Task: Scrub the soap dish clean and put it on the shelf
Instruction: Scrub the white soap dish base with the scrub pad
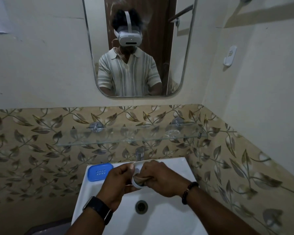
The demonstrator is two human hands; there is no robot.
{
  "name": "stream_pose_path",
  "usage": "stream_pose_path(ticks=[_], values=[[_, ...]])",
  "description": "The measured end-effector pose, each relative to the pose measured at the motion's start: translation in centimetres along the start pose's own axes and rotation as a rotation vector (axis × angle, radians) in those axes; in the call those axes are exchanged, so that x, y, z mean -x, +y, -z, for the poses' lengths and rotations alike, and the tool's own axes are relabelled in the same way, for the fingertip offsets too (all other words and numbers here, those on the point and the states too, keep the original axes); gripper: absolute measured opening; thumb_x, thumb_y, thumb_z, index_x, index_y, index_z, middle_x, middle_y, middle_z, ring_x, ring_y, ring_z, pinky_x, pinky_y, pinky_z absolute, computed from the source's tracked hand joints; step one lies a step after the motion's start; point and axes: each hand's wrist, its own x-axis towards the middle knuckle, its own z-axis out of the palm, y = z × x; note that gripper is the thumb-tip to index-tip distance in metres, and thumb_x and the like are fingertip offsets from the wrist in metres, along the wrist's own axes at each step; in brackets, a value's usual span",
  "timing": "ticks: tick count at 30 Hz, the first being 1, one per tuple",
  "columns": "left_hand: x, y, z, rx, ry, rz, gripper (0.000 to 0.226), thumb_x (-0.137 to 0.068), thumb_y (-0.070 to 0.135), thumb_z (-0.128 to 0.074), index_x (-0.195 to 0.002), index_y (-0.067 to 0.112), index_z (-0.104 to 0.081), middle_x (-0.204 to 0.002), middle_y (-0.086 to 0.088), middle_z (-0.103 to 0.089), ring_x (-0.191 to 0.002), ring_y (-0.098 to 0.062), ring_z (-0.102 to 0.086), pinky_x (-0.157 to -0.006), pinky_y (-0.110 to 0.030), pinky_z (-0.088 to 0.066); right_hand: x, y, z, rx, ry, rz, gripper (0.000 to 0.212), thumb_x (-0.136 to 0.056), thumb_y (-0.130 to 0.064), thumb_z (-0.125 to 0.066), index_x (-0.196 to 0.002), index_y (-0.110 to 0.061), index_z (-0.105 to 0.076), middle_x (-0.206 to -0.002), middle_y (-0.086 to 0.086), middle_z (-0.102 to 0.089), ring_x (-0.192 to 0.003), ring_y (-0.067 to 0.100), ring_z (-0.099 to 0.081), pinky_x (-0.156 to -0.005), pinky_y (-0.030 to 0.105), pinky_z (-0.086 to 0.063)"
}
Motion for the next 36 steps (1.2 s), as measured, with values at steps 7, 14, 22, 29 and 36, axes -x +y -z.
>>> stream_pose_path(ticks=[7,14,22,29,36], values=[[-1.6,1.2,0.7,0.036,0.009,0.001,0.027,-0.101,0.025,-0.058,-0.097,0.013,-0.082,-0.097,-0.016,-0.081,-0.080,-0.028,-0.078,-0.064,-0.037,-0.063,-1.5,1.0,0.0,0.505,0.276,-0.130,0.035,-0.089,-0.023,-0.047,-0.110,-0.032,-0.073,-0.095,0.000,-0.057,-0.097,0.026,-0.047,-0.078,0.039,-0.030],[-2.3,1.5,2.0,-0.019,-0.045,-0.018,0.029,-0.102,0.025,-0.056,-0.093,0.016,-0.082,-0.094,-0.015,-0.081,-0.080,-0.025,-0.077,-0.068,-0.037,-0.062,-3.3,0.2,-1.0,0.630,0.271,-0.004,0.026,-0.082,-0.024,-0.056,-0.102,-0.031,-0.071,-0.099,-0.002,-0.058,-0.095,0.023,-0.046,-0.074,0.039,-0.030],[-2.1,1.3,2.9,0.064,0.055,-0.068,0.023,-0.102,0.021,-0.056,-0.101,0.015,-0.078,-0.090,-0.008,-0.081,-0.073,-0.018,-0.076,-0.059,-0.031,-0.061,-4.1,-1.9,-1.8,0.671,0.077,-0.389,0.027,-0.088,-0.034,-0.055,-0.098,-0.013,-0.070,-0.109,0.012,-0.061,-0.112,0.033,-0.046,-0.095,0.051,-0.032],[-1.6,0.7,3.2,0.094,0.032,-0.052,0.022,-0.101,0.023,-0.058,-0.100,0.014,-0.079,-0.094,-0.013,-0.080,-0.076,-0.020,-0.073,-0.064,-0.032,-0.061,-4.9,-5.3,-2.7,0.074,-0.001,-0.459,0.018,-0.099,-0.026,-0.050,-0.097,-0.027,-0.067,-0.105,0.005,-0.057,-0.111,0.029,-0.051,-0.096,0.047,-0.039],[-1.4,-0.1,4.8,0.116,0.040,0.013,0.022,-0.102,0.025,-0.058,-0.103,0.015,-0.077,-0.103,-0.016,-0.079,-0.090,-0.033,-0.071,-0.077,-0.044,-0.061,-2.5,-4.9,-2.5,-0.653,0.453,-0.628,0.024,-0.085,-0.020,-0.075,-0.107,-0.030,-0.072,-0.099,0.011,-0.072,-0.078,0.031,-0.072,-0.057,0.037,-0.058]])
